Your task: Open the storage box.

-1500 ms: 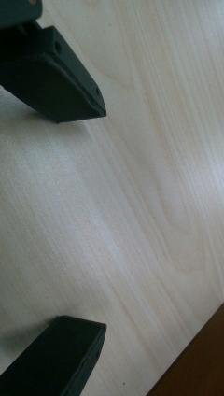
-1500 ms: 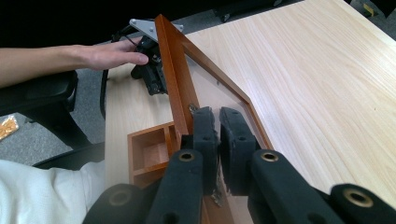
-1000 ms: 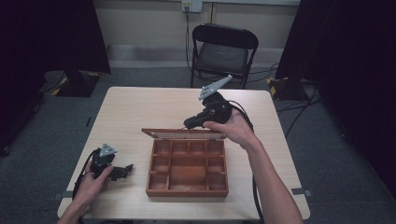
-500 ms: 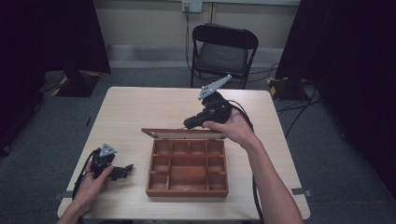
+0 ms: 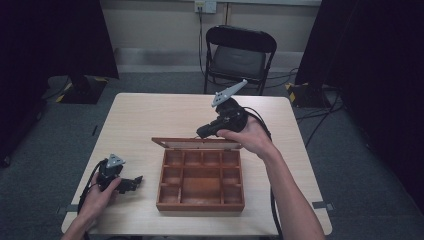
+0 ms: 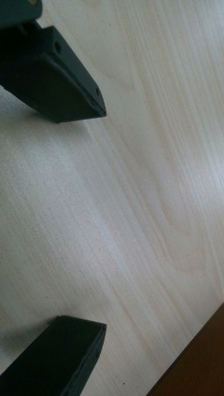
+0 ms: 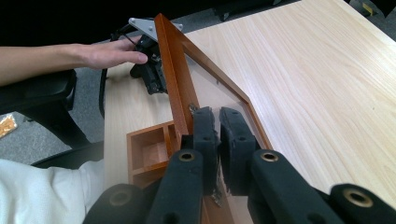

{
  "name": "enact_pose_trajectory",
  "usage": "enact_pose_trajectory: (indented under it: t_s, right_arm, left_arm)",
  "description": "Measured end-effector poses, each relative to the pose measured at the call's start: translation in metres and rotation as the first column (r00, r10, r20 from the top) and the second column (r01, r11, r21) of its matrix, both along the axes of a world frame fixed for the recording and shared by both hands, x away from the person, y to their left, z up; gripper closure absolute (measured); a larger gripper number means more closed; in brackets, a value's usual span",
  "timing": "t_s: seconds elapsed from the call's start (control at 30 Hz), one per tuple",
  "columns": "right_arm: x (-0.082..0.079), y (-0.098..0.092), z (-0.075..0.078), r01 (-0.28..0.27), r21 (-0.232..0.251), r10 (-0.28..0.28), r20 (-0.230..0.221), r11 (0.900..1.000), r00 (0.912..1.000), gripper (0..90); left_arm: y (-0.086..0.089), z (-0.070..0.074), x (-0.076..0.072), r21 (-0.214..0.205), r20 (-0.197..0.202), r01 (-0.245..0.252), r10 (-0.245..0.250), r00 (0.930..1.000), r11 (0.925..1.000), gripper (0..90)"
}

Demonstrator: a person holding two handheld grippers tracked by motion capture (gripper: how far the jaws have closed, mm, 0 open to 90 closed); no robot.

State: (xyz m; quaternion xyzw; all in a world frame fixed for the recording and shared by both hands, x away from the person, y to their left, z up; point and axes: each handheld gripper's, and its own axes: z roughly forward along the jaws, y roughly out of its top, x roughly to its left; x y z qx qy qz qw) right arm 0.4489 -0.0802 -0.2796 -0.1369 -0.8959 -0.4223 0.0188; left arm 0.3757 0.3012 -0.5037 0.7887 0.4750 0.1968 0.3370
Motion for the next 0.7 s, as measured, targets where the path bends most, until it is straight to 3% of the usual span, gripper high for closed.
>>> enact_pose_trajectory:
  t_s: [0.7]
  right_arm:
    - [0.0001,0.0002,0.0001,0.000,-0.002,0.000,0.003,1.0000,1.0000,85.6]
  left_arm:
    - [0.0002,0.0001,0.0000,0.003,-0.001,0.002,-0.002,1.0000,1.0000,0.0]
